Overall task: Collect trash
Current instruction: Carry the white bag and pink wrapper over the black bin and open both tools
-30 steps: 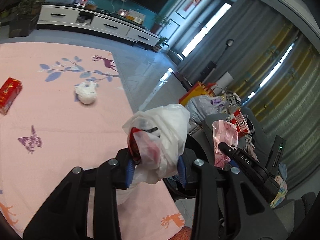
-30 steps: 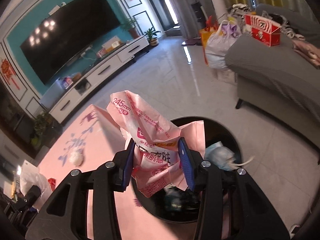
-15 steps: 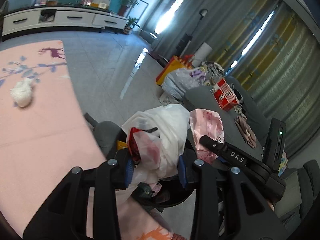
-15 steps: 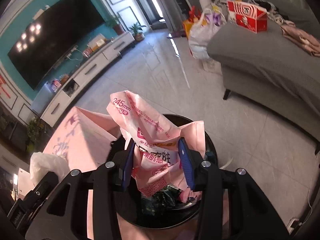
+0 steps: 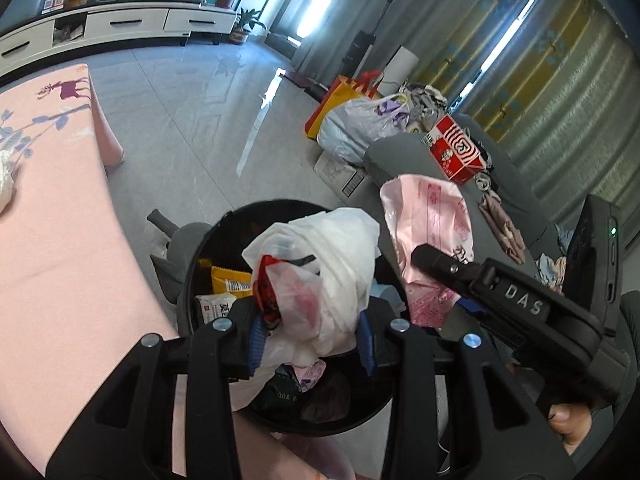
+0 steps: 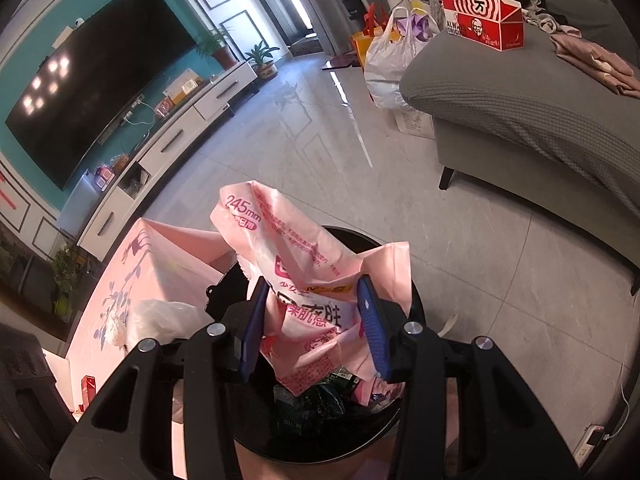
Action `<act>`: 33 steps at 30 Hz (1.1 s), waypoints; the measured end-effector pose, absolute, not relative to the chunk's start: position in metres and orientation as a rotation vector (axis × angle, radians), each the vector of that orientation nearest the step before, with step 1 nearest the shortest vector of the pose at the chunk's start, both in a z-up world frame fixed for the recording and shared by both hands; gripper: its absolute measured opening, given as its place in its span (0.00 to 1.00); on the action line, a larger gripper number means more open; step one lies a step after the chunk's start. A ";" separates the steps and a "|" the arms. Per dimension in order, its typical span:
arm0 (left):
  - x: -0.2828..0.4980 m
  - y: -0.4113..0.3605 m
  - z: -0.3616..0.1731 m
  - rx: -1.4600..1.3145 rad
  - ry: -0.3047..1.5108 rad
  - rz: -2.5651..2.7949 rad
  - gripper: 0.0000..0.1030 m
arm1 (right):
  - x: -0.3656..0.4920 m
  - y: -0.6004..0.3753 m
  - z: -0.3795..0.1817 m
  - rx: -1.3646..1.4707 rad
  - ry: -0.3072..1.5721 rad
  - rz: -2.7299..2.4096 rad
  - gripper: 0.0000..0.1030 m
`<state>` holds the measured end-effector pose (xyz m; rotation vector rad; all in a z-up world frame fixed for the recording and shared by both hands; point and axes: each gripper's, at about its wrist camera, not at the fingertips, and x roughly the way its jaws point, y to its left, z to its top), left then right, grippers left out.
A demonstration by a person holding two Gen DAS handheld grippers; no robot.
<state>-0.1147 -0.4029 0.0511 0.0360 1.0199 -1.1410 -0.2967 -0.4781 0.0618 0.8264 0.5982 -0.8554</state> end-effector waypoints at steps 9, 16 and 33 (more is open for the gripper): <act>-0.119 -0.410 0.044 0.067 1.042 -1.159 0.39 | -0.297 -0.484 0.056 0.879 0.600 -0.844 0.50; -0.122 -0.412 0.042 0.086 1.047 -1.161 0.41 | -0.294 -0.482 0.056 0.877 0.610 -0.824 0.55; -0.117 -0.409 0.030 0.083 1.075 -1.177 0.58 | -0.287 -0.481 0.051 0.880 0.645 -0.830 0.65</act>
